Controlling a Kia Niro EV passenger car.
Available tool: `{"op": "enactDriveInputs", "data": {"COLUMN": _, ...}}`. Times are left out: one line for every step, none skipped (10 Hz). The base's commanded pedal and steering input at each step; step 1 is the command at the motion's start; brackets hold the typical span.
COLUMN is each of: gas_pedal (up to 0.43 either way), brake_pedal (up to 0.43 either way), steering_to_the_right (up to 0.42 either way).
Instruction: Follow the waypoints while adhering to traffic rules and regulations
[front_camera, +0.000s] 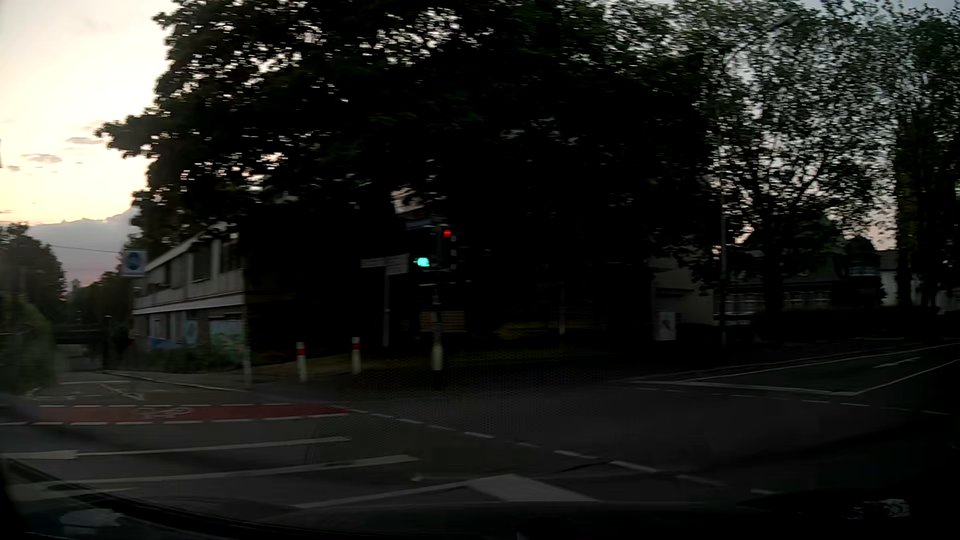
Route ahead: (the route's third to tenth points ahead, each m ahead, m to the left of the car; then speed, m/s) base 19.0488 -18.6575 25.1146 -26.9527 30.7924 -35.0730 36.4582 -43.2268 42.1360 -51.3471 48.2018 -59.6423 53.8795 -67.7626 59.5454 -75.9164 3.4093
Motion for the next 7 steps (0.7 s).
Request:
{"op": "enactDriveInputs", "data": {"gas_pedal": 0.138, "brake_pedal": 0.000, "steering_to_the_right": 0.546}}
{"op": "enactDriveInputs", "data": {"gas_pedal": 0.138, "brake_pedal": 0.000, "steering_to_the_right": 0.547}}
{"op": "enactDriveInputs", "data": {"gas_pedal": 0.138, "brake_pedal": 0.000, "steering_to_the_right": 0.545}}
{"op": "enactDriveInputs", "data": {"gas_pedal": 0.138, "brake_pedal": 0.000, "steering_to_the_right": 0.541}}
{"op": "enactDriveInputs", "data": {"gas_pedal": 0.138, "brake_pedal": 0.000, "steering_to_the_right": 0.532}}
{"op": "enactDriveInputs", "data": {"gas_pedal": 0.138, "brake_pedal": 0.000, "steering_to_the_right": 0.519}}
{"op": "enactDriveInputs", "data": {"gas_pedal": 0.138, "brake_pedal": 0.000, "steering_to_the_right": 0.502}}
